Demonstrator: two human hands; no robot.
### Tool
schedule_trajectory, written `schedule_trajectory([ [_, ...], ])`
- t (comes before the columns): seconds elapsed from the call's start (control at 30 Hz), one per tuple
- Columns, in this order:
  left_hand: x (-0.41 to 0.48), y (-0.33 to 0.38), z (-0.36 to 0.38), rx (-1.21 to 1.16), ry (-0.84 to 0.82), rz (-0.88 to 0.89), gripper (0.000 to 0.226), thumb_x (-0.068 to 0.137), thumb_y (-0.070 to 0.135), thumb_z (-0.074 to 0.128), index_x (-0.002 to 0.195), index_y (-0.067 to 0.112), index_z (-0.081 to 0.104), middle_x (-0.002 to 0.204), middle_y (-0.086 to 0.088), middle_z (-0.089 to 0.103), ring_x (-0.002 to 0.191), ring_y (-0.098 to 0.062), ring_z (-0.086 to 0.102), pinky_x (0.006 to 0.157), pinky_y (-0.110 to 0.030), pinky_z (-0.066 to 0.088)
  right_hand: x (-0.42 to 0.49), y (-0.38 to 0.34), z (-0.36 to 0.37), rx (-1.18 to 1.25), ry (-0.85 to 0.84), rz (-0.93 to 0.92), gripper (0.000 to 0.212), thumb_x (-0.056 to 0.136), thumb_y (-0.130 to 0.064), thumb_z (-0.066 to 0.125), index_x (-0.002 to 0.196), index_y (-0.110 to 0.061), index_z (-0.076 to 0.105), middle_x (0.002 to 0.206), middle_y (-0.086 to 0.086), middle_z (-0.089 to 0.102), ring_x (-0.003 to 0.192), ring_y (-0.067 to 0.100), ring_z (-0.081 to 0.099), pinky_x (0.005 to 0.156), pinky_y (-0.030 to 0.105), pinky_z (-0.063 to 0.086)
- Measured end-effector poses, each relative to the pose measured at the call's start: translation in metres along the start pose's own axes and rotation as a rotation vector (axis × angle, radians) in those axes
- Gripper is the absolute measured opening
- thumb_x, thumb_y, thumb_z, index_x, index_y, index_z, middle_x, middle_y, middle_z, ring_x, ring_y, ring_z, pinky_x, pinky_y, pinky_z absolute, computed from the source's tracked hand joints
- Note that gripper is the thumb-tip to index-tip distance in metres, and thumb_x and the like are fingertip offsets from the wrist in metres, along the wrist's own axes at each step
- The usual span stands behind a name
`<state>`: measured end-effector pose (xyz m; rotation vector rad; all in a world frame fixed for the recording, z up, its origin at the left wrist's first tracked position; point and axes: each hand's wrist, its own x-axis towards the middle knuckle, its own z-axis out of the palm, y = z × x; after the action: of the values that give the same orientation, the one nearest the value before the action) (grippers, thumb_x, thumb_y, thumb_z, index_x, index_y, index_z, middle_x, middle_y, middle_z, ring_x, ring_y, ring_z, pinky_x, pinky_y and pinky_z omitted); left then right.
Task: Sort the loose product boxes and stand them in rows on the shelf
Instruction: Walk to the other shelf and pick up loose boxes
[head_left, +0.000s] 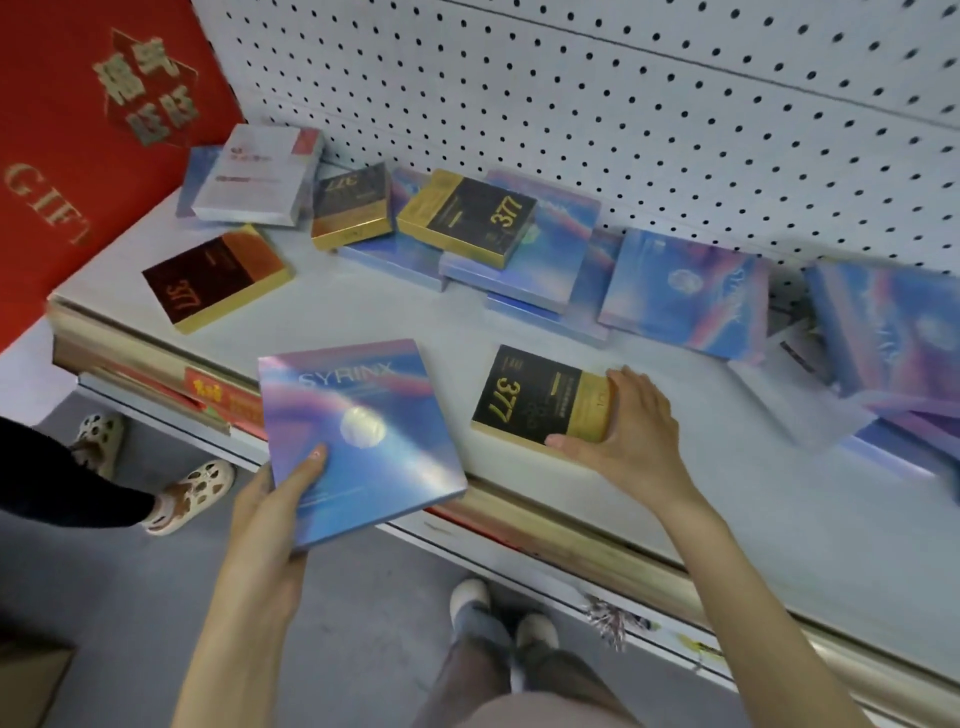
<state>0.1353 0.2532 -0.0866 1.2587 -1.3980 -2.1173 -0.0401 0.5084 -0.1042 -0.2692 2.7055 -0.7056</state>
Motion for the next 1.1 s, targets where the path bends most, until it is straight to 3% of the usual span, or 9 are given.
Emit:
schedule_trajectory([
  [0.13, -0.015, -0.001, 0.002, 0.037, 0.013, 0.068, 0.024, 0.088, 0.012, 0.060, 0.111, 0.010, 0.065, 0.091, 0.003, 0.074, 0.075, -0.010, 0.070, 0.066, -0.023, 0.057, -0.007, -0.003, 0.003, 0.125, 0.077, -0.025, 0.088, 0.052, -0.053, 0.087, 0.121, -0.020, 0.042, 0.122, -0.002, 0.047, 0.123, 0.024, 0.041, 0.101, 0.041, 0.036],
  [0.27, -0.036, -0.005, 0.004, 0.037, 0.031, 0.097, 0.033, 0.089, 0.013, 0.060, 0.121, 0.006, 0.061, 0.105, -0.006, 0.070, 0.074, -0.011, 0.069, 0.063, -0.021, 0.057, -0.034, -0.006, 0.007, 0.605, 0.148, -0.089, 0.069, 0.062, -0.017, 0.089, 0.101, -0.039, 0.036, 0.099, -0.012, 0.056, 0.091, 0.014, 0.059, 0.075, 0.020, 0.048],
  [0.37, -0.062, -0.009, 0.016, 0.045, 0.025, 0.135, 0.031, 0.089, 0.014, 0.060, 0.119, 0.007, 0.063, 0.101, -0.003, 0.071, 0.072, -0.009, 0.069, 0.061, -0.020, 0.057, -0.052, 0.006, -0.007, 0.909, 0.288, -0.093, 0.057, 0.074, -0.002, 0.079, 0.102, -0.036, 0.044, 0.096, 0.001, 0.065, 0.081, 0.018, 0.064, 0.070, 0.024, 0.051],
  [0.53, -0.129, -0.030, 0.060, 0.045, -0.047, 0.202, 0.016, 0.090, 0.012, 0.058, 0.105, 0.015, 0.064, 0.085, 0.009, 0.074, 0.070, -0.003, 0.069, 0.059, -0.016, 0.055, -0.097, 0.085, -0.082, 1.284, 0.435, 0.015, 0.019, 0.085, -0.005, 0.069, 0.091, -0.022, 0.062, 0.077, 0.001, 0.069, 0.066, 0.009, 0.062, 0.062, 0.019, 0.048],
  [0.73, -0.225, -0.106, 0.142, 0.074, -0.251, 0.219, 0.015, 0.090, 0.006, 0.055, 0.097, 0.014, 0.065, 0.082, 0.009, 0.074, 0.072, -0.005, 0.070, 0.060, -0.019, 0.056, -0.184, 0.212, -0.159, 1.549, 0.478, 0.137, 0.005, 0.086, -0.014, 0.067, 0.086, -0.018, 0.064, 0.071, -0.008, 0.070, 0.062, 0.006, 0.063, 0.055, 0.020, 0.050],
  [0.83, -0.273, -0.152, 0.186, 0.099, -0.376, 0.148, 0.016, 0.088, 0.008, 0.057, 0.102, 0.010, 0.066, 0.086, 0.004, 0.075, 0.071, -0.007, 0.070, 0.059, -0.019, 0.055, -0.230, 0.278, -0.177, 1.627, 0.510, 0.304, 0.018, 0.079, -0.025, 0.073, 0.095, -0.019, 0.066, 0.081, -0.002, 0.072, 0.074, 0.015, 0.066, 0.062, 0.026, 0.053],
  [0.93, -0.322, -0.185, 0.229, 0.154, -0.510, 0.088, 0.044, 0.073, 0.028, 0.072, 0.111, 0.008, 0.065, 0.101, -0.003, 0.073, 0.083, -0.009, 0.070, 0.068, -0.021, 0.056, -0.275, 0.341, -0.194, 1.864, 0.502, 0.531, 0.032, 0.077, -0.032, 0.075, 0.103, -0.015, 0.069, 0.090, 0.008, 0.075, 0.077, 0.025, 0.072, 0.079, 0.044, 0.055],
  [1.0, -0.349, -0.203, 0.256, 0.190, -0.565, 0.062, 0.027, 0.079, 0.027, 0.069, 0.103, 0.014, 0.066, 0.098, 0.008, 0.072, 0.081, 0.003, 0.068, 0.077, -0.022, 0.052, -0.301, 0.379, -0.207, 1.920, 0.499, 0.569, 0.035, 0.083, -0.035, 0.071, 0.111, -0.013, 0.069, 0.094, 0.008, 0.075, 0.083, 0.025, 0.073, 0.087, 0.048, 0.054],
  [1.1, -0.372, -0.220, 0.291, 0.270, -0.615, 0.023, 0.006, 0.090, 0.020, 0.060, 0.095, 0.021, 0.063, 0.090, 0.018, 0.068, 0.074, 0.015, 0.062, 0.083, -0.026, 0.041, -0.328, 0.417, -0.229, 1.920, 0.558, 0.523, 0.028, 0.090, -0.028, 0.064, 0.112, -0.009, 0.066, 0.093, 0.010, 0.074, 0.076, 0.024, 0.073, 0.063, 0.039, 0.060],
])
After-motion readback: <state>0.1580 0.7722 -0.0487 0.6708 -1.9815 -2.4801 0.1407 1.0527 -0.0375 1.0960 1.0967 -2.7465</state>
